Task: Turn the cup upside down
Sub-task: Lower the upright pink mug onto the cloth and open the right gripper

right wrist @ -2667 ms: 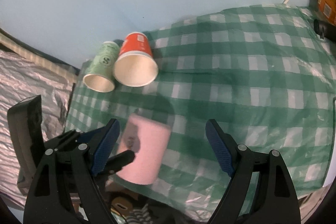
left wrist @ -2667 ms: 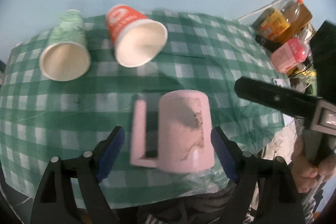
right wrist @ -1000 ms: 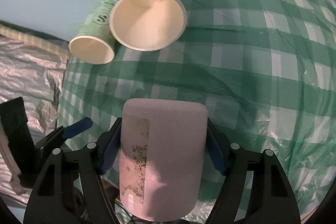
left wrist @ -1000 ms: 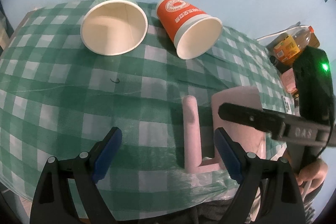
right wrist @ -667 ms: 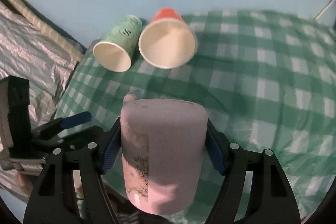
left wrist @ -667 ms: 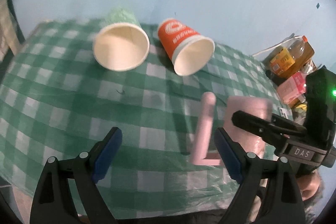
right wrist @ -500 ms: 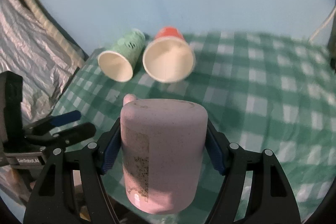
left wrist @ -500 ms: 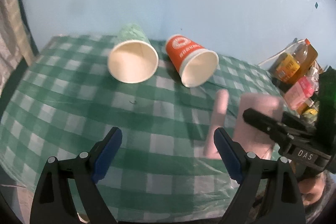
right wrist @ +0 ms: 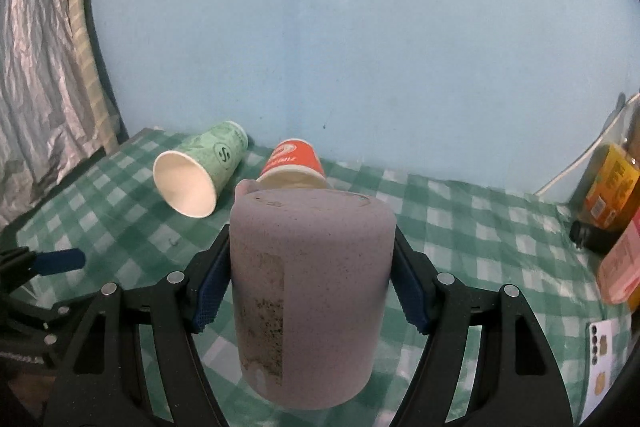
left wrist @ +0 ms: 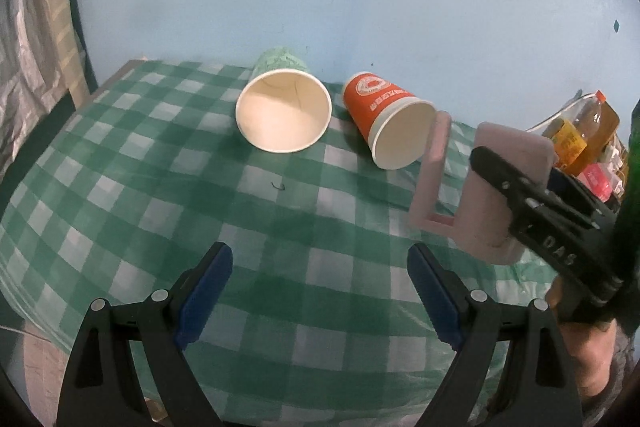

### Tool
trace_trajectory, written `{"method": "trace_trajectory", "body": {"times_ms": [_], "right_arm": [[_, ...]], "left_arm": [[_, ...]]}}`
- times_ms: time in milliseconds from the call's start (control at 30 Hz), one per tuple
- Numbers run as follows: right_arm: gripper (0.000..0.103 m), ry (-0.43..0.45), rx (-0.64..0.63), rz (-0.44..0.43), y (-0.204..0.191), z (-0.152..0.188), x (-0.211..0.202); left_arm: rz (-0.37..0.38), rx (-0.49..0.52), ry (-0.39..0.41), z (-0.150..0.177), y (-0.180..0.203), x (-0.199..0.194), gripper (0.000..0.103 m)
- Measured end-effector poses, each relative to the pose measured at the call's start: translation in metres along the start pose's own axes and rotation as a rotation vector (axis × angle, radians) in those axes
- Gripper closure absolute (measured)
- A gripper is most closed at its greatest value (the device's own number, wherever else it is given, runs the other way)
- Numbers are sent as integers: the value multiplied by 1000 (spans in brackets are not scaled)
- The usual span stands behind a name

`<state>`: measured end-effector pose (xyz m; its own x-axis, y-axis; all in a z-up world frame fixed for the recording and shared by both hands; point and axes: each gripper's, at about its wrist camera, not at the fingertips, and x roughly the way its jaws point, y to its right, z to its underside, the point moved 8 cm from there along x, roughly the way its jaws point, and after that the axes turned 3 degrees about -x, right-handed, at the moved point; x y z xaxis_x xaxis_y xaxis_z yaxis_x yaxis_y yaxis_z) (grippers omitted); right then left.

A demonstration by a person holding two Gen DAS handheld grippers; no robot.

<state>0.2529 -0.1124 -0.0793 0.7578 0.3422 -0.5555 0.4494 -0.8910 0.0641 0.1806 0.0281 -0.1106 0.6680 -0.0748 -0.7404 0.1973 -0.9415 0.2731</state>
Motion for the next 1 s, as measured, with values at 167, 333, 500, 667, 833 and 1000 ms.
{"method": "trace_trajectory", "body": {"times_ms": [167, 333, 500, 667, 833, 1000], "right_arm": [[30, -2, -47, 4, -6, 14, 2], [30, -6, -50, -12, -4, 27, -6], [30, -41, -34, -27, -2, 45, -12], [30, -45, -17, -34, -2, 50, -13], [30, -32, 36, -71, 3, 51, -17], [23, -32, 63, -67, 7, 50, -25]], "left_arm": [[3, -5, 5, 4, 0, -2, 13], [15, -1, 6, 9, 3, -3, 13], [29, 3, 20, 12, 9, -8, 13], [29, 32, 34, 20, 16, -14, 13], [20, 35, 49, 26, 18, -19, 13], [38, 46, 87, 29, 26, -32, 10]]}}
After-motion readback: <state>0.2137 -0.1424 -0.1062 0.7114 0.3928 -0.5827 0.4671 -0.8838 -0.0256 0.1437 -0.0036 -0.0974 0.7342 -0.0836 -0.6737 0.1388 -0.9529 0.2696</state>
